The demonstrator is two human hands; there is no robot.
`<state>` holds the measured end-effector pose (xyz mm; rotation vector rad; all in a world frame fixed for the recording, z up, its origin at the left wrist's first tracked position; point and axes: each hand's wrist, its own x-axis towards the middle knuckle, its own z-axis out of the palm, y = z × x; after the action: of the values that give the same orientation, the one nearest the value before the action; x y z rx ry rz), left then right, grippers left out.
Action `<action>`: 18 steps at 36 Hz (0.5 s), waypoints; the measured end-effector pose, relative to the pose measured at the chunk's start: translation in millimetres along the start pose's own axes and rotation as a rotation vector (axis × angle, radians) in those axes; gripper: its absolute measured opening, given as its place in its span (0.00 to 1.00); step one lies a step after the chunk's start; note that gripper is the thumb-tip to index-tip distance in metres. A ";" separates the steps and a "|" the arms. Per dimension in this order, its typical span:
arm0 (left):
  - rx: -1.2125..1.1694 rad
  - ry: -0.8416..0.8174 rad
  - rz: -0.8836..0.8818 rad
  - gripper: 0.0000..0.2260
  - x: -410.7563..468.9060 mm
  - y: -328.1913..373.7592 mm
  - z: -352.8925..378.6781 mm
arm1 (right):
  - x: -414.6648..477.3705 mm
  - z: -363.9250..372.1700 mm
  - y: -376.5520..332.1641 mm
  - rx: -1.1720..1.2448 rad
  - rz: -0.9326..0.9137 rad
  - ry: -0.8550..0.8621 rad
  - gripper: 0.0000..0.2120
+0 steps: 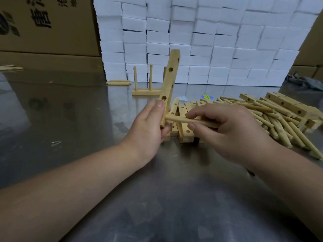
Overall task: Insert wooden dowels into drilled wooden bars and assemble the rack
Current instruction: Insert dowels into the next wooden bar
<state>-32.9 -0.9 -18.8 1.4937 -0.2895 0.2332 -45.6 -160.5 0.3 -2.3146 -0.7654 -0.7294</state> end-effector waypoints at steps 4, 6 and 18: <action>0.009 0.006 0.016 0.14 -0.4 -2.3 -0.2 | 0.7 -2.1 -2.6 -0.056 -0.093 -0.031 0.13; -0.009 -0.005 -0.002 0.14 0.4 -4.5 0.1 | 1.4 -3.4 -2.9 -0.093 -0.151 -0.050 0.12; 0.014 -0.043 0.045 0.14 -1.1 -8.5 2.0 | 1.1 -1.5 -3.4 -0.221 -0.291 -0.010 0.11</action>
<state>-31.3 -3.4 -27.1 1.5085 -0.3567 0.2395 -47.6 -158.8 3.2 -2.4299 -1.0896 -0.9725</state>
